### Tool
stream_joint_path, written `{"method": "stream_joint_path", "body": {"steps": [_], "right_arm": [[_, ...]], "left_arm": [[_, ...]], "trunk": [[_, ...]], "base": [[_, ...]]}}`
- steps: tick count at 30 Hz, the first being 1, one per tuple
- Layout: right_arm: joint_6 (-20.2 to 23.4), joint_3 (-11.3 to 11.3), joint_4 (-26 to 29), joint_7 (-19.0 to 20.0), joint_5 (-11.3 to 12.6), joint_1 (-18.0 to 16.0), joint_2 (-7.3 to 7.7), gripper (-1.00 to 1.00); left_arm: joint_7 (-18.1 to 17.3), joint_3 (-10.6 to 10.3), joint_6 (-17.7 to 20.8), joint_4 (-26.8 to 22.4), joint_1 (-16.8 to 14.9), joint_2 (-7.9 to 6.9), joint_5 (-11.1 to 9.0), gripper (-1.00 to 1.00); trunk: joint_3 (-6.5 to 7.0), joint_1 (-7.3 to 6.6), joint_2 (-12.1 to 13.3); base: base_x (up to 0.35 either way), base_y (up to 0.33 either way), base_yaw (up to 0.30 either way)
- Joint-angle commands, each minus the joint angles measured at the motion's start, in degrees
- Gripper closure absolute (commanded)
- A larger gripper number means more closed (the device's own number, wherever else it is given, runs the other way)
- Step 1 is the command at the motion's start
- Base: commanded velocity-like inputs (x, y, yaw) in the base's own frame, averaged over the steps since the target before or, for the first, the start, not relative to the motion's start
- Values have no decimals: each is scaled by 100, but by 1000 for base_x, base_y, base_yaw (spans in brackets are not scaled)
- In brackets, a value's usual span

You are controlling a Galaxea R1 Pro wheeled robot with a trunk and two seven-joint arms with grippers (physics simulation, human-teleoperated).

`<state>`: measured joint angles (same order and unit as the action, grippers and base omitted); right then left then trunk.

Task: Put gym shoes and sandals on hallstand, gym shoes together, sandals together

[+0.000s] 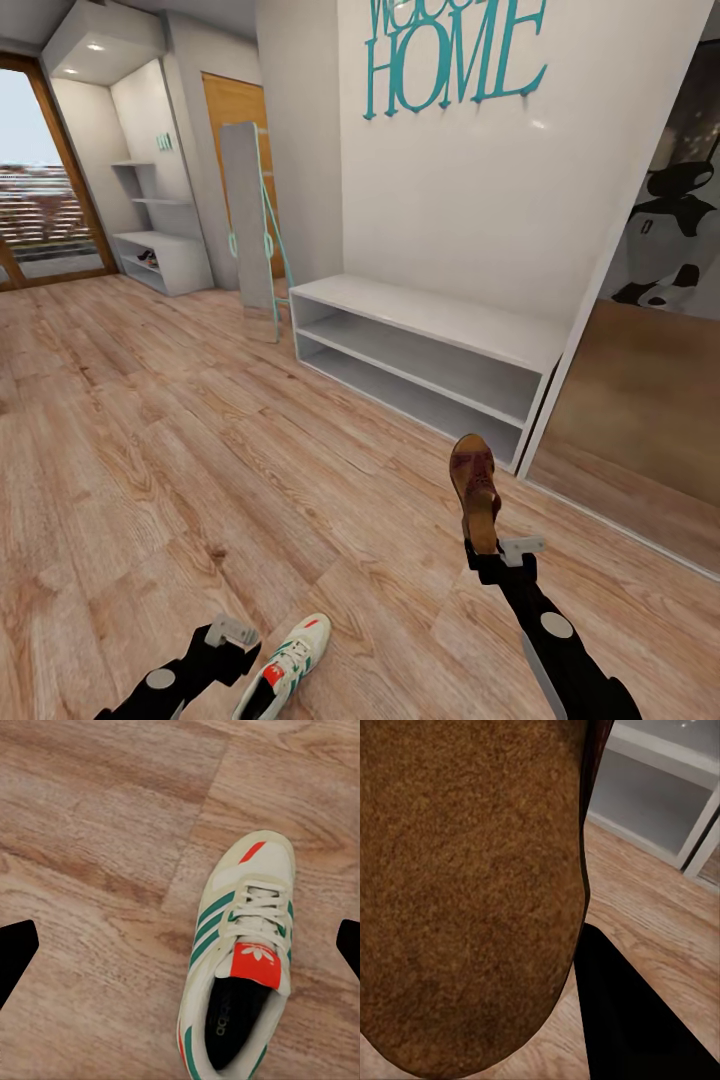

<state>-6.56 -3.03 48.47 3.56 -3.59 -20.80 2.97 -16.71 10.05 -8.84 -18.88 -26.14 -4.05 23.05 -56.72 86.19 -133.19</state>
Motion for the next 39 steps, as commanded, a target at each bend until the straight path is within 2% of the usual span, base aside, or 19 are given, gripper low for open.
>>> {"method": "stream_joint_path", "body": {"steps": [1, 6, 13, 20, 39], "right_arm": [[-13, -23, -3, 38, -17, -3, -2, 100], [-12, -27, -4, 39, -19, -3, 1, 100], [-12, -26, 2, 36, -17, -3, 2, 100], [-11, -26, 4, 36, -14, -3, 2, 100], [-10, -48, 4, 38, -10, -3, 2, 100]], "left_arm": [[-33, 46, -29, 2, 10, 0, 61, -100], [-34, 30, -167, 1, 89, -13, 70, -100], [-49, 16, -522, 5, 205, -54, 81, -100], [-73, 7, -583, -8, 321, -66, 138, -100], [-91, 6, -595, -10, 354, -62, 207, -100]], "trunk": [[-5, -1, -2], [-5, -1, -2], [-5, -1, -2], [-5, -1, -2], [-5, -1, -2]], "base": [[0, 0, 0], [0, 0, -33], [0, 0, -205], [0, 0, -75], [0, 0, -4]]}}
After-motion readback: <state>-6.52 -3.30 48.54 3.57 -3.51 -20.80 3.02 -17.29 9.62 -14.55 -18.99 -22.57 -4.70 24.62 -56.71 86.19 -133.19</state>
